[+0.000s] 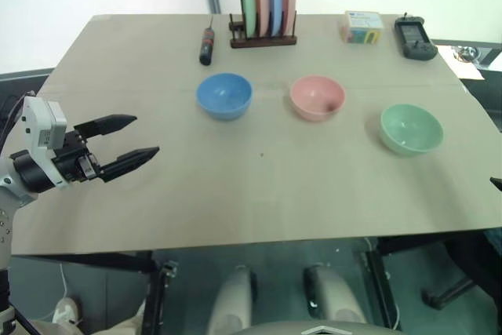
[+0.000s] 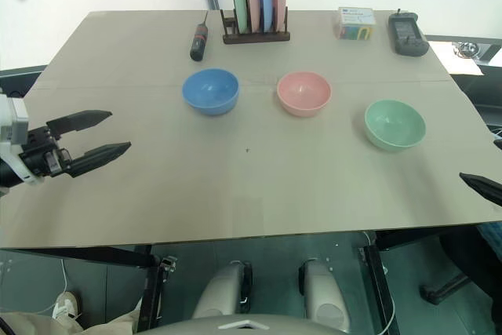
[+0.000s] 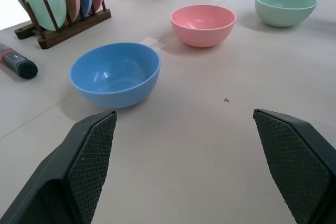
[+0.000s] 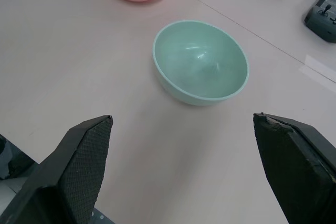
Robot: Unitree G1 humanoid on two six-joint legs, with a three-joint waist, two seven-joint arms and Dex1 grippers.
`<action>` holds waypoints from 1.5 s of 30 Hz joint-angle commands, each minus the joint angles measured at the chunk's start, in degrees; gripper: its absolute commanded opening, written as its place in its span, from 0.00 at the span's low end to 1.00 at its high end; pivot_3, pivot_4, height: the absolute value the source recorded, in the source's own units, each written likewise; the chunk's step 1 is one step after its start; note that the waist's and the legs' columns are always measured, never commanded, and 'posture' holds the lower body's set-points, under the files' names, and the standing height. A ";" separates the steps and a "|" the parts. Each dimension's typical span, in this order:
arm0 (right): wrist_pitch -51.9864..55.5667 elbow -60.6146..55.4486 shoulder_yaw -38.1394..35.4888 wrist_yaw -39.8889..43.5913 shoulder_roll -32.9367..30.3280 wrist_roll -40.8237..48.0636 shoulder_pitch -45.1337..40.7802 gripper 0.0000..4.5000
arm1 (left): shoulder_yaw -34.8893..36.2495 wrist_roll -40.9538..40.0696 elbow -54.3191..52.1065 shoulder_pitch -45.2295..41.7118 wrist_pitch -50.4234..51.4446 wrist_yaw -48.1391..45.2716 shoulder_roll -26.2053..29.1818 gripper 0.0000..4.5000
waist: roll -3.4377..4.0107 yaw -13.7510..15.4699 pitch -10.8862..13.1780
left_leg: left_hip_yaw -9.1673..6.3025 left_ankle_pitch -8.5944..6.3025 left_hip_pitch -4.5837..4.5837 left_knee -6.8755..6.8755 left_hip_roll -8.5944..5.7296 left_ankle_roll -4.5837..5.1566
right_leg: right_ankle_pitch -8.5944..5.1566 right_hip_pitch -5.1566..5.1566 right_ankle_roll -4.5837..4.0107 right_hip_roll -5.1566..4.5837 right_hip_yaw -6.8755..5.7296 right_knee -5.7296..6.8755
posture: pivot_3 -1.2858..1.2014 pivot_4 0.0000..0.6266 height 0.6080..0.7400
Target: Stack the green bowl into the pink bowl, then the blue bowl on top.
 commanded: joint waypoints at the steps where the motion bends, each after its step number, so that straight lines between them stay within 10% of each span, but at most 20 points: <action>1: -0.72 -0.27 -0.60 -0.83 -0.96 0.22 -2.13 1.00 | 0.55 -0.84 -0.41 -1.87 0.51 -0.11 0.77 0.99 | 0.00 0.01 0.00 | 0.00 0.00 0.00 0.00 0.00 0.00 | 0.00 0.00 0.00 0.00 0.00 0.00 | 0.52 0.24 1.00; 8: -3.58 -0.96 11.29 -7.48 0.04 -3.38 -9.64 1.00 | -1.39 -1.89 -3.43 -4.26 2.32 1.25 -1.29 0.99 | 0.01 -0.15 0.00 | 0.02 0.00 0.02 0.02 0.00 0.00 | 0.01 0.02 0.01 0.01 0.01 0.01 | 0.52 0.24 1.00; 16: -1.13 -1.87 42.02 -15.33 5.53 -7.41 -34.38 1.00 | -5.49 -3.62 -9.63 -6.13 2.87 3.45 -6.31 0.99 | 0.03 -0.45 0.02 | 0.03 0.01 0.04 0.05 0.02 0.01 | 0.03 0.00 0.01 0.06 0.05 0.09 | 0.52 0.24 1.00; 20: -6.86 12.35 63.90 -20.65 20.68 -22.25 -55.08 1.00 | -3.01 -8.86 -14.06 -2.00 4.55 3.07 -9.07 0.99 | 0.01 -1.28 0.04 | 0.10 0.01 0.05 0.06 0.08 0.00 | 0.18 -0.06 -0.20 0.13 0.11 0.15 | 0.52 0.24 1.00; 29: -27.36 48.76 75.26 -23.15 35.29 -36.79 -74.39 1.00 | 3.09 -13.53 -20.71 5.12 6.36 5.37 -9.41 0.99 | -0.07 0.00 0.09 | -0.04 0.01 -0.27 0.07 -0.06 -0.01 | 0.30 -0.47 -0.05 0.04 0.06 0.61 | 0.52 0.24 1.00; 32: -30.78 56.29 75.20 -22.90 36.85 -38.52 -77.61 0.86 | 5.73 -15.35 -22.80 7.64 7.00 6.39 -9.61 1.00 | -0.07 -0.22 0.09 | -0.05 0.01 -0.25 0.10 -0.07 -0.01 | 0.30 -0.46 -0.05 0.03 0.05 0.65 | 0.52 0.24 1.00; 41: -34.73 62.29 73.76 -20.84 38.32 -38.91 -80.06 0.03 | 6.98 -16.22 -25.90 11.20 6.43 9.26 -11.20 1.00 | -0.04 -0.50 0.11 | 0.00 0.02 -0.07 0.10 -0.01 -0.01 | 0.20 -0.43 -0.23 0.11 0.09 0.83 | 0.52 0.24 1.00; 45: -34.41 60.52 73.53 -19.58 38.42 -38.92 -79.54 0.01 | 6.02 -15.61 -25.64 10.64 6.04 9.76 -11.24 1.00 | -0.03 -0.49 0.11 | 0.01 0.02 -0.07 0.10 -0.01 -0.01 | 0.21 -0.43 -0.22 0.11 0.10 0.83 | 0.52 0.24 1.00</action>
